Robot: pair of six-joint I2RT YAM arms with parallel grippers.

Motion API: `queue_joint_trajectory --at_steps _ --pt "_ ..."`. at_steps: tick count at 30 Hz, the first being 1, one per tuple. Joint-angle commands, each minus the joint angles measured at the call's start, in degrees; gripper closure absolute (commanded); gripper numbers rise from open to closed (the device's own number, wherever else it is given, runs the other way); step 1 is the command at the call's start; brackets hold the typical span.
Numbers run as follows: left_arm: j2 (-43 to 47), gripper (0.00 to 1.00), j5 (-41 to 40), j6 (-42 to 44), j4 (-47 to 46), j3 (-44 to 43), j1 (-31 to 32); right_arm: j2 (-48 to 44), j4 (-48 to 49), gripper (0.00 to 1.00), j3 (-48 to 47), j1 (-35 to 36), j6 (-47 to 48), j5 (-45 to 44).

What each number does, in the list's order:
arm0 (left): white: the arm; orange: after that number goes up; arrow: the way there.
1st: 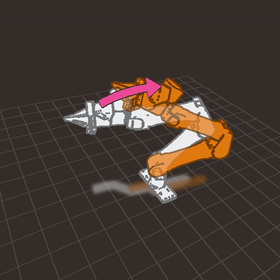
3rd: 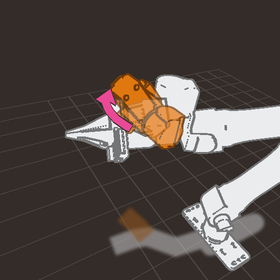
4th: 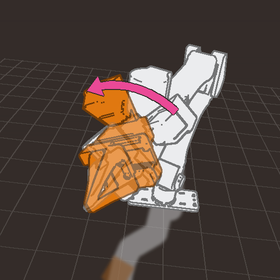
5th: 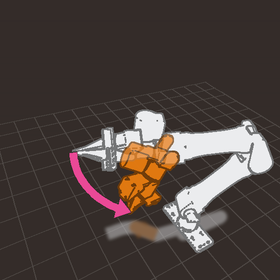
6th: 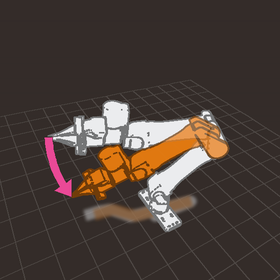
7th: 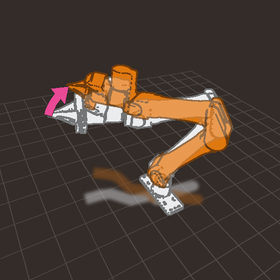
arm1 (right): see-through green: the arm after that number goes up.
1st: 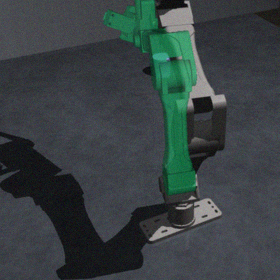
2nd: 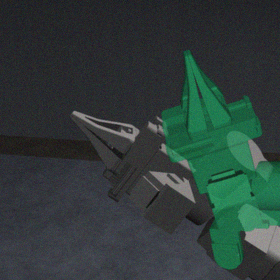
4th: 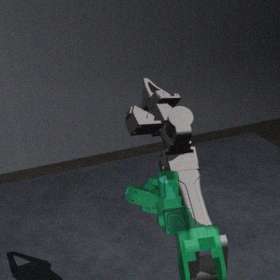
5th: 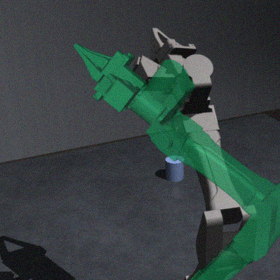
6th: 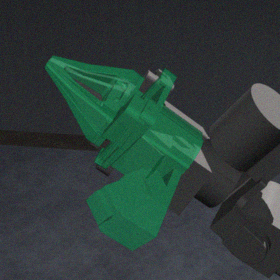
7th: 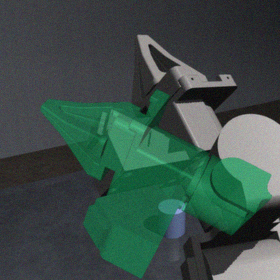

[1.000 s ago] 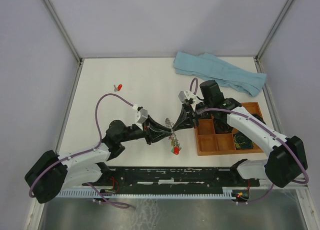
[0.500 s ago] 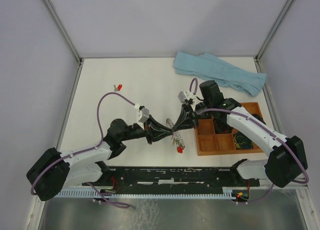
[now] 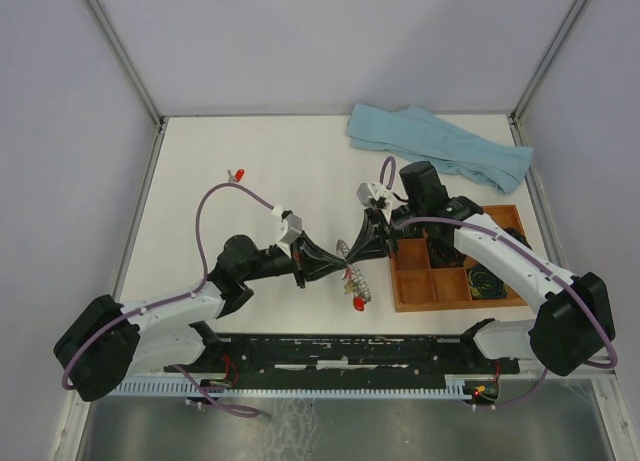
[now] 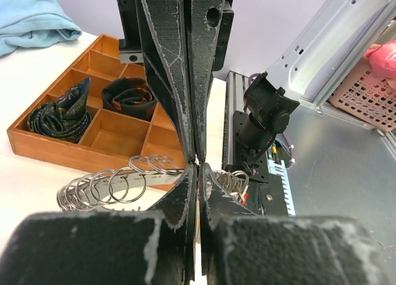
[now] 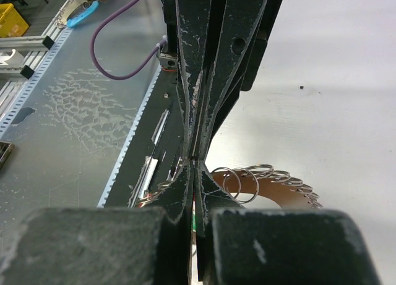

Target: Remove the keys from the keyring

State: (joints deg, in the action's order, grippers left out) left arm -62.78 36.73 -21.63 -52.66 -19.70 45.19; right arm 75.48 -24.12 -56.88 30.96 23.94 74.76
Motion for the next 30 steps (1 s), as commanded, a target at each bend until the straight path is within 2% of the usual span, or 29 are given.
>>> queue_joint_trajectory --at_steps 1,8,11,13,20,26,30 --pt "2.8 0.97 0.24 3.17 7.48 -4.11 0.44 -0.76 0.77 0.99 -3.38 0.16 2.45 0.61" --pt "7.91 0.97 -4.71 9.6 36.5 -13.13 0.49 1.73 -28.0 0.65 -12.7 0.2 27.23 -7.28" --pt "7.64 0.97 -6.78 11.99 48.6 -19.47 0.52 2.68 -36.57 0.53 -16.64 0.23 34.31 -11.43" --pt "6.55 0.97 -8.2 13.09 55.56 -23.69 0.52 2.72 -39.12 0.5 -17.86 0.23 37.0 -14.28" --pt "-0.02 0.97 -10.44 17.98 78.17 -39.7 1.09 0.17 -33.11 0.45 -16.09 0.2 32.22 -17.25" --pt "-7.9 0.97 -7.58 21.13 87.81 -50.17 1.81 -4.11 -16.04 0.42 -9.2 0.0 19.2 -14.54" --pt "-11.91 0.97 -5.28 22.89 92.75 -55.8 1.88 -4.05 -4.95 0.46 -4.45 -0.06 10.24 -9.98"
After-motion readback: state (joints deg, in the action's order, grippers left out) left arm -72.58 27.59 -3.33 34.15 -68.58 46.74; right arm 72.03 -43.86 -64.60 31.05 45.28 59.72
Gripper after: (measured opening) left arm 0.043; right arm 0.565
